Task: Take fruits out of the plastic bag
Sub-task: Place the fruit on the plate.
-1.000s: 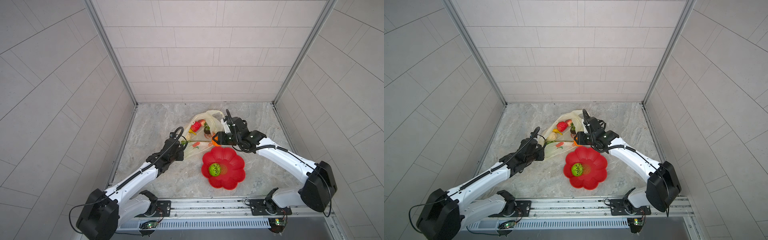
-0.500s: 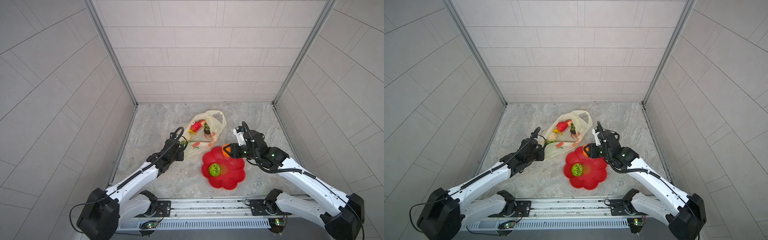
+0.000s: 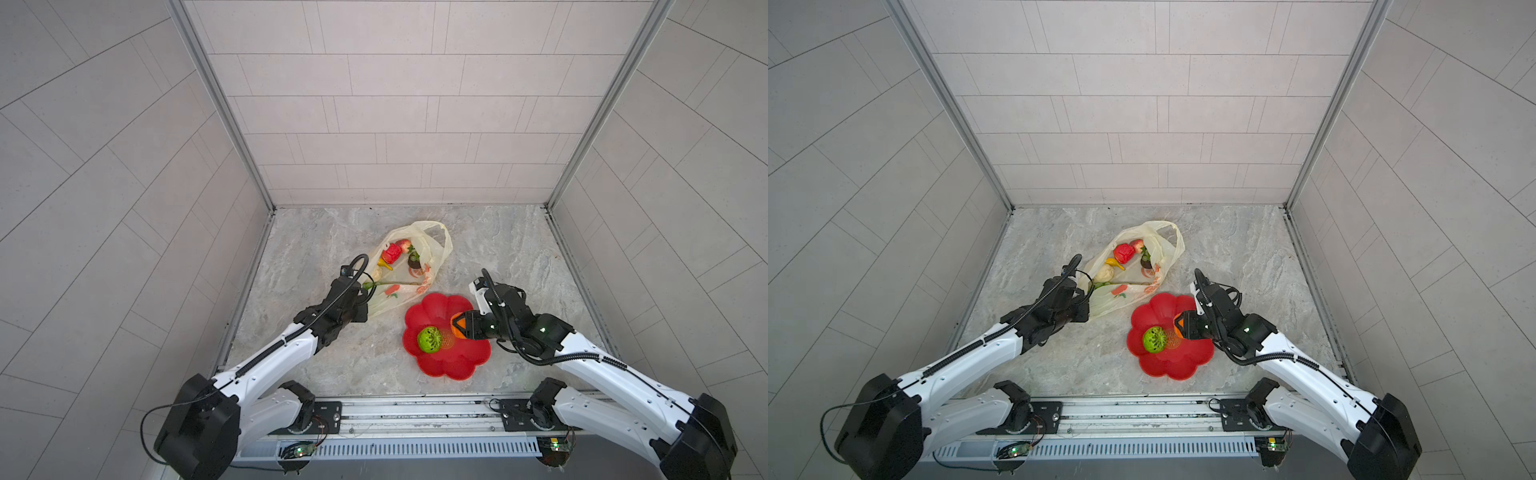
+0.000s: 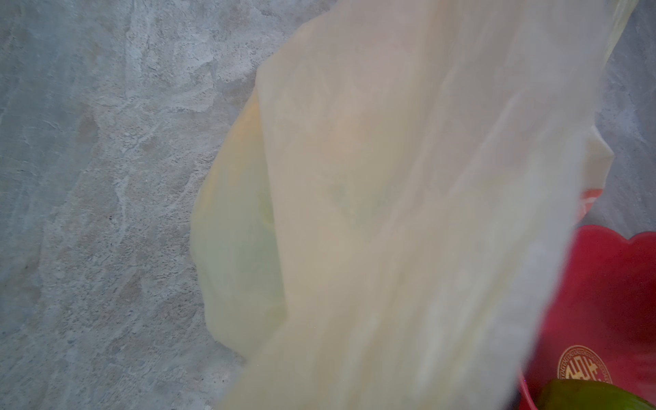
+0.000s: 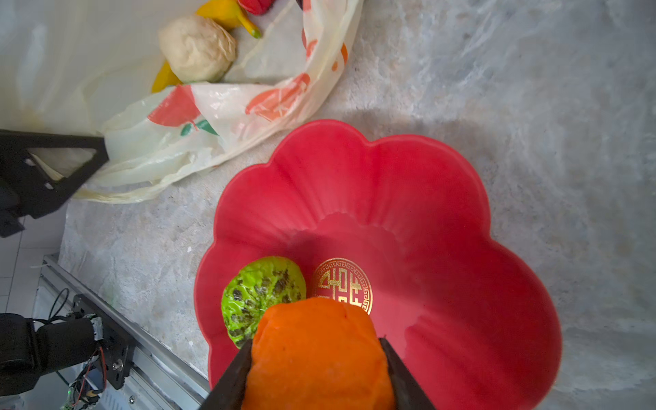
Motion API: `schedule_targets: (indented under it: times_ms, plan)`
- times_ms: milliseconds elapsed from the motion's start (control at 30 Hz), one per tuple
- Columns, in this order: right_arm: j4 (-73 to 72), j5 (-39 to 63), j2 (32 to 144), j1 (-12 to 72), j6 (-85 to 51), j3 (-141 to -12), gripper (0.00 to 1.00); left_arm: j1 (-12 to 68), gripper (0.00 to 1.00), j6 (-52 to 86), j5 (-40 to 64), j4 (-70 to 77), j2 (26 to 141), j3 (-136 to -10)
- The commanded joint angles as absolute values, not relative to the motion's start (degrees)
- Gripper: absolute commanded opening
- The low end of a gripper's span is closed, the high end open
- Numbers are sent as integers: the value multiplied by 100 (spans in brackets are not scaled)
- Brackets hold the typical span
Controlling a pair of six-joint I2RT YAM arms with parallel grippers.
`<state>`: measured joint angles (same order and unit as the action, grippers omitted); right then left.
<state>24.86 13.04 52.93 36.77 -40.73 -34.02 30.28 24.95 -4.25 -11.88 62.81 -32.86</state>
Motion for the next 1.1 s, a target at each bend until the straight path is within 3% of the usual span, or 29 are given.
schedule_targets:
  times_ms: [0, 500, 933, 1067]
  plan:
    - [2056, 1151, 5346, 3721, -4554, -3142, 49, 3036, 0, 2448, -519, -1213, 6299, -3357]
    - [-419, 614, 6683, 3694, -6208, -2558, 50, 3041, 0, 2443, -457, -1209, 6265, -3348]
    - [-1505, 703, 7805, 3728, -6663, -2585, 51, 3033, 0, 2426, -413, -1209, 6188, -3331]
    - [-1218, 508, 7648, 3730, -6677, -2435, 62, 3036, 0, 2425, -422, -1196, 6131, -3309]
